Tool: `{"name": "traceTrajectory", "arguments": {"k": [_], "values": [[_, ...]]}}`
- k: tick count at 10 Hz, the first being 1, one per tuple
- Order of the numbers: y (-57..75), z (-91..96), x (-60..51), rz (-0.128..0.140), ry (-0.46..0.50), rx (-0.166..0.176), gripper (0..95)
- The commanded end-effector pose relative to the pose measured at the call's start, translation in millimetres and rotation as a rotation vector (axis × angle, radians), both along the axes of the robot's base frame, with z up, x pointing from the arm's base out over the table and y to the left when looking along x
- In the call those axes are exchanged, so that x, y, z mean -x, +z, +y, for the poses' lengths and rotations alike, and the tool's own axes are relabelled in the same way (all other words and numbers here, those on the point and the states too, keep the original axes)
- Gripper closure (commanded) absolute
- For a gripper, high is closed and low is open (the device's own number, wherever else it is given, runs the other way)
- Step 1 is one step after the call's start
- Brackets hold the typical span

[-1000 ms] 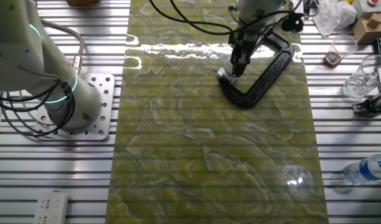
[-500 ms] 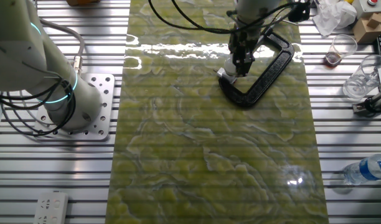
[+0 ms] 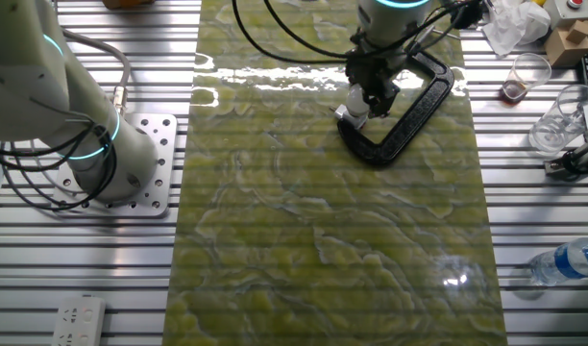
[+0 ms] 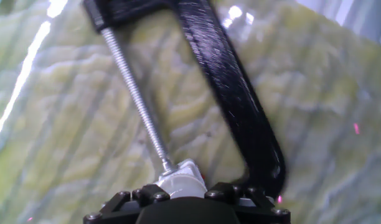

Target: Install the light bulb by rotating it

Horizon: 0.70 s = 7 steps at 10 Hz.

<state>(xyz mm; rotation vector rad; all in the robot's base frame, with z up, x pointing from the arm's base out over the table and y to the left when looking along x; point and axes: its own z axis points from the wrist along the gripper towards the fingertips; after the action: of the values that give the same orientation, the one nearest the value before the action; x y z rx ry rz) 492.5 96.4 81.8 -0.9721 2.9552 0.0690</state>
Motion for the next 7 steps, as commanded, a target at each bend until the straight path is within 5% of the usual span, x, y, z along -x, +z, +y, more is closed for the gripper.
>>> {"name": "traceTrajectory", "arguments": {"k": [1,7], "values": [[-0.3,0.8,0.0,-0.030,0.126,-0.022,38.0],[-0.3,1.0,-0.1,-0.065,0.190,-0.017,38.0]]}}
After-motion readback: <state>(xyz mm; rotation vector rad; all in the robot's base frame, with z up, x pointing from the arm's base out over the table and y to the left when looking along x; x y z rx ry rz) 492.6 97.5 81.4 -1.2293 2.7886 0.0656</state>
